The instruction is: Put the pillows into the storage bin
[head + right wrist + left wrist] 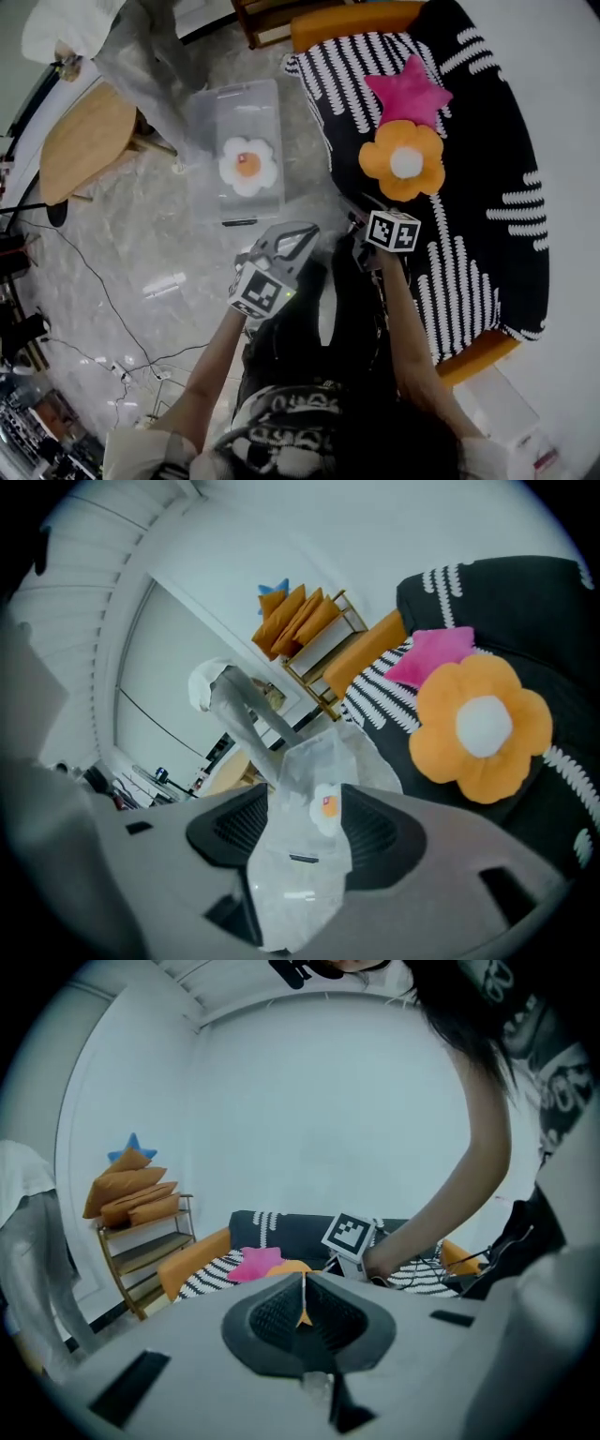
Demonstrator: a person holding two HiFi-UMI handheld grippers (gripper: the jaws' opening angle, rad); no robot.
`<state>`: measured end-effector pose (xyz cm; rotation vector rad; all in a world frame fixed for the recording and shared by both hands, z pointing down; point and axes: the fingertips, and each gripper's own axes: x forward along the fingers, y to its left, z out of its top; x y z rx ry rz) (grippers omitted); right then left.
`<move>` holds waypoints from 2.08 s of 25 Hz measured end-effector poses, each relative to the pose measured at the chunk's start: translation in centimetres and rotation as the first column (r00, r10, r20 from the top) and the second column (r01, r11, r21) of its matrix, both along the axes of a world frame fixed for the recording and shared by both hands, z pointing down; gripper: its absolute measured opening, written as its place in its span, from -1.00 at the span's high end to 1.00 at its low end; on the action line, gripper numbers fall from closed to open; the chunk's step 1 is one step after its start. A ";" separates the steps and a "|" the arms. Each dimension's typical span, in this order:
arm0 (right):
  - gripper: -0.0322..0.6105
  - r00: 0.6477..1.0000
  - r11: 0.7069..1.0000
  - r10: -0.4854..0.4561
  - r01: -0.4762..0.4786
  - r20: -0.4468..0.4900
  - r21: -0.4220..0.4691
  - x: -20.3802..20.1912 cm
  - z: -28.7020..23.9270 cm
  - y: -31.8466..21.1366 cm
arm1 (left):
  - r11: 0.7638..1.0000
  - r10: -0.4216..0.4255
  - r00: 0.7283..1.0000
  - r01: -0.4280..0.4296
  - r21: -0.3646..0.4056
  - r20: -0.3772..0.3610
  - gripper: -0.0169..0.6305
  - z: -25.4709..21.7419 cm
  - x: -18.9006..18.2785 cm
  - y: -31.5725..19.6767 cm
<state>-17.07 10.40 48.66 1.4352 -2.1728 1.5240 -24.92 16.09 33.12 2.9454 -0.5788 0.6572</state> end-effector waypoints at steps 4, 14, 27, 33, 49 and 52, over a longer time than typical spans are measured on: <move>0.15 0.993 0.992 0.120 -0.120 0.003 -0.028 8.4 1.1 0.9 | 0.997 0.074 0.997 -0.074 -0.008 0.013 0.93 0.5 6.2 -0.6; 0.15 0.946 0.932 0.324 -0.322 -0.014 -0.165 30.2 8.1 -0.6 | 0.985 0.158 0.987 -0.159 -0.067 -0.025 0.93 1.4 25.8 -5.3; -0.09 0.881 0.803 0.471 -0.444 -0.031 -0.398 39.6 23.0 -1.1 | 0.963 0.259 0.963 -0.252 -0.100 0.071 0.93 7.6 37.1 -12.1; -0.25 0.858 0.768 0.513 -0.442 0.033 -0.463 39.5 27.1 0.1 | 0.958 0.270 0.958 -0.257 -0.124 0.099 0.93 9.8 38.1 -12.0; 0.65 0.766 0.782 0.600 -0.501 0.231 -0.371 35.3 19.9 -0.4 | 0.956 0.278 0.959 -0.270 -0.117 0.058 0.93 9.3 34.6 -11.0; 0.69 0.769 0.807 0.580 -0.498 0.269 -0.318 32.8 16.5 -0.8 | 0.965 0.249 0.967 -0.243 -0.099 0.052 0.93 8.5 31.2 -11.7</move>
